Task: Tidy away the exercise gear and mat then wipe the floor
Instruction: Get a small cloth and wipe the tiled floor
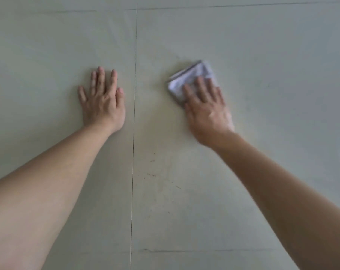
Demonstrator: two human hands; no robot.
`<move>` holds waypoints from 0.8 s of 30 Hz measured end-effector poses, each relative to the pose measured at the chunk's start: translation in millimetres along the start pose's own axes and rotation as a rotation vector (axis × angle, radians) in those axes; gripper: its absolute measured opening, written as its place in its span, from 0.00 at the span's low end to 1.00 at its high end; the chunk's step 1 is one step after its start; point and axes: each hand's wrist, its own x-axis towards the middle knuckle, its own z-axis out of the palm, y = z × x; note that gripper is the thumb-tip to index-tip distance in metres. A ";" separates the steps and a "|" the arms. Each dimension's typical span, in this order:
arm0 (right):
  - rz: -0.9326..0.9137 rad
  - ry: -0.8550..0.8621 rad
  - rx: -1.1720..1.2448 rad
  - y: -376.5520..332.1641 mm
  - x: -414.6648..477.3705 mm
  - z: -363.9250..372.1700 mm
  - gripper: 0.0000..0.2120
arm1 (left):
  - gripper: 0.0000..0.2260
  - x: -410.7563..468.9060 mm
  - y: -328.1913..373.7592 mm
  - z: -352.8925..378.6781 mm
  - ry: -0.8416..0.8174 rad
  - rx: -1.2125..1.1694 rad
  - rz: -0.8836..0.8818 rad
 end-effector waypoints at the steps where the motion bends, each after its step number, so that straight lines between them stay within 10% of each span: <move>1: -0.131 -0.045 -0.008 -14.1 1.2 5.7 0.25 | 0.24 -0.4 -0.5 1.9 0.020 -0.002 -0.002; 5: -0.375 -0.133 -0.054 -5.6 44.6 -5.8 0.24 | 0.23 -1.8 -2.2 3.5 0.039 0.007 0.012; 11: 0.287 -0.012 -0.045 36.8 143.2 -27.7 0.26 | 0.24 -1.6 -4.8 6.2 0.027 0.016 0.006; 24: -0.191 -0.210 -0.021 -66.2 226.9 -21.9 0.26 | 0.25 -1.2 -5.2 4.6 0.030 0.046 0.014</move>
